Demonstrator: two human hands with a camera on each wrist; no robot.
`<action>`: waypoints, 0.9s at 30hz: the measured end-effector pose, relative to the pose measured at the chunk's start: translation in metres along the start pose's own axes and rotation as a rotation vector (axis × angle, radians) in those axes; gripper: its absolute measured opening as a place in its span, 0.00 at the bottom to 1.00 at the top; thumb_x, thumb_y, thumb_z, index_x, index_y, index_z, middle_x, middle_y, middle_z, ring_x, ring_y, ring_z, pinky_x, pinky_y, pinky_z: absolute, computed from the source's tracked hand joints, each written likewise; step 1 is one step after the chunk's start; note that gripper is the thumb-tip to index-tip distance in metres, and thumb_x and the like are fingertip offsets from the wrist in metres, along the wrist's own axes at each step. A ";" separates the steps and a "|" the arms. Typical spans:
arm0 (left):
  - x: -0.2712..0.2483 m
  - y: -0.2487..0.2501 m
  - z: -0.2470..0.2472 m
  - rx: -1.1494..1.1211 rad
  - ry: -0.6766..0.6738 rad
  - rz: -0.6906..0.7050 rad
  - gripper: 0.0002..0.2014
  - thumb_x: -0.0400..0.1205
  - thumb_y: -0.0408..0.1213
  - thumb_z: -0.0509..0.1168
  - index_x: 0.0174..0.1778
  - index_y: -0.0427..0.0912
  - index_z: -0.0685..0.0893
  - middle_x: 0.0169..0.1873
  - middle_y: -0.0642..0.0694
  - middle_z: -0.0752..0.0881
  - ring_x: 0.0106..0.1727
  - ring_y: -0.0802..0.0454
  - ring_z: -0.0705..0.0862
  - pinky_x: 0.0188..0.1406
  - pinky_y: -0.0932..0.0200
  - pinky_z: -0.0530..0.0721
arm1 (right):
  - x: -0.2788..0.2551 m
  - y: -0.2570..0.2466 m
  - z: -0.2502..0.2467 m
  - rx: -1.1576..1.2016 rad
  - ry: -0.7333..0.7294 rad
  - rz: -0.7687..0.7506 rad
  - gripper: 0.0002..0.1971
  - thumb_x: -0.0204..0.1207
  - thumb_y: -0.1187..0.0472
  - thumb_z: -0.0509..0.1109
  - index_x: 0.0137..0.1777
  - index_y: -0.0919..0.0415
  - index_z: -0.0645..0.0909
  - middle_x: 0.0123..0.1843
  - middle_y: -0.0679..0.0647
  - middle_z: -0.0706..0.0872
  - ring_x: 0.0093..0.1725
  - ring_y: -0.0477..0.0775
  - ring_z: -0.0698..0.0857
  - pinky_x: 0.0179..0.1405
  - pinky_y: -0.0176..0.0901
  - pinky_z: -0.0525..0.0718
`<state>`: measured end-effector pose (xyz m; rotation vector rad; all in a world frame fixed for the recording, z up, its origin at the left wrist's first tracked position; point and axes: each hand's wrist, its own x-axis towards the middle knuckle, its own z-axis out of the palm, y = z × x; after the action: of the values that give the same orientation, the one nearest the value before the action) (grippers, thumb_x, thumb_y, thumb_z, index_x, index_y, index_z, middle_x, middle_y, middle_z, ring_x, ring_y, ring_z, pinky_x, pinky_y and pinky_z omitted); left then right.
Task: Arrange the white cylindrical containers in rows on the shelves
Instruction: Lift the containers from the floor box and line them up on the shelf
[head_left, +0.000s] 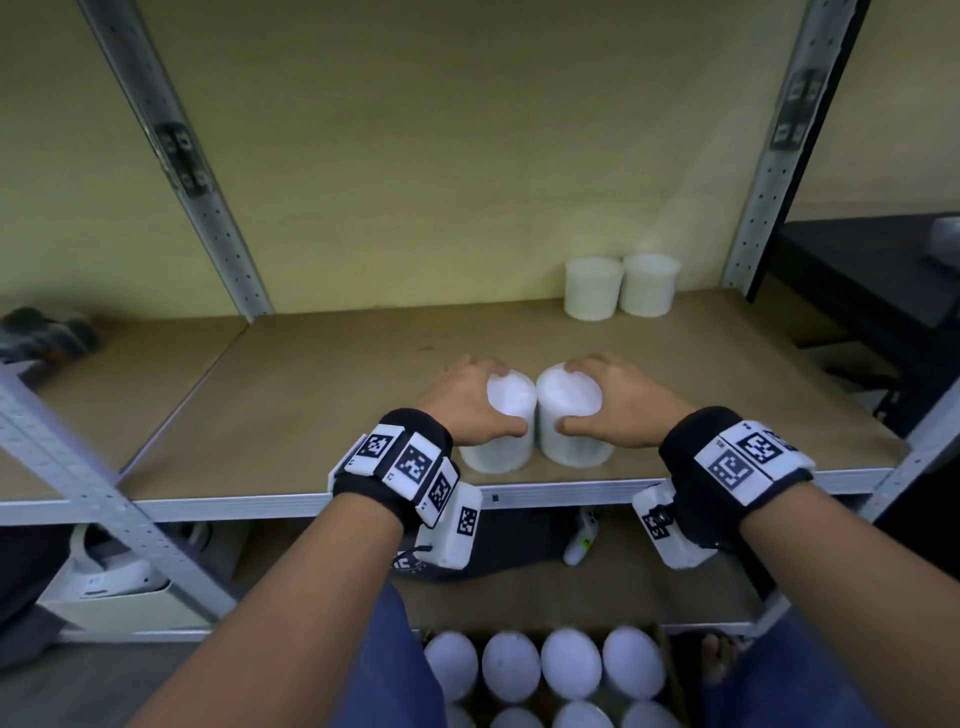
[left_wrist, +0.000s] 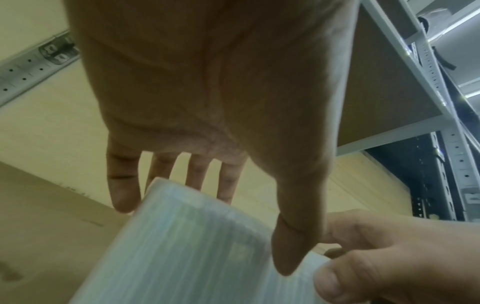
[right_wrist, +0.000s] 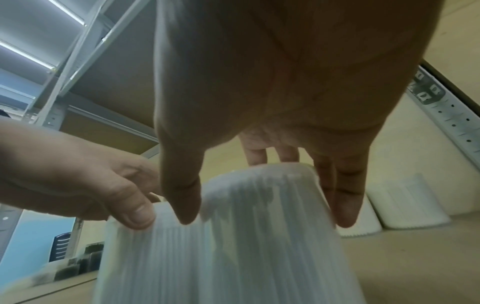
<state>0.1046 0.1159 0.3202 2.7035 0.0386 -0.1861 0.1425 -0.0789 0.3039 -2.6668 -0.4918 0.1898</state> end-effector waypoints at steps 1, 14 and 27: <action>-0.001 0.000 0.000 0.015 -0.012 0.002 0.37 0.71 0.53 0.73 0.76 0.53 0.68 0.76 0.46 0.68 0.79 0.42 0.63 0.75 0.46 0.68 | 0.000 0.000 -0.001 -0.019 -0.021 -0.002 0.43 0.68 0.42 0.75 0.81 0.53 0.63 0.80 0.52 0.65 0.78 0.57 0.67 0.76 0.49 0.69; -0.035 0.003 -0.005 0.002 0.119 0.109 0.17 0.77 0.42 0.68 0.62 0.49 0.82 0.62 0.49 0.80 0.66 0.50 0.77 0.64 0.55 0.78 | -0.032 -0.016 -0.019 -0.164 0.036 -0.101 0.13 0.77 0.56 0.68 0.59 0.55 0.83 0.62 0.52 0.81 0.63 0.53 0.78 0.55 0.38 0.72; -0.019 0.000 0.001 0.015 0.237 0.101 0.14 0.80 0.32 0.65 0.60 0.48 0.87 0.64 0.47 0.85 0.66 0.47 0.83 0.68 0.54 0.79 | -0.019 -0.018 -0.016 -0.144 0.084 -0.063 0.12 0.80 0.60 0.66 0.61 0.57 0.83 0.64 0.54 0.83 0.60 0.55 0.81 0.51 0.38 0.73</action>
<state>0.0853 0.1158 0.3223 2.7201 -0.0290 0.1655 0.1226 -0.0766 0.3275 -2.7805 -0.5822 0.0245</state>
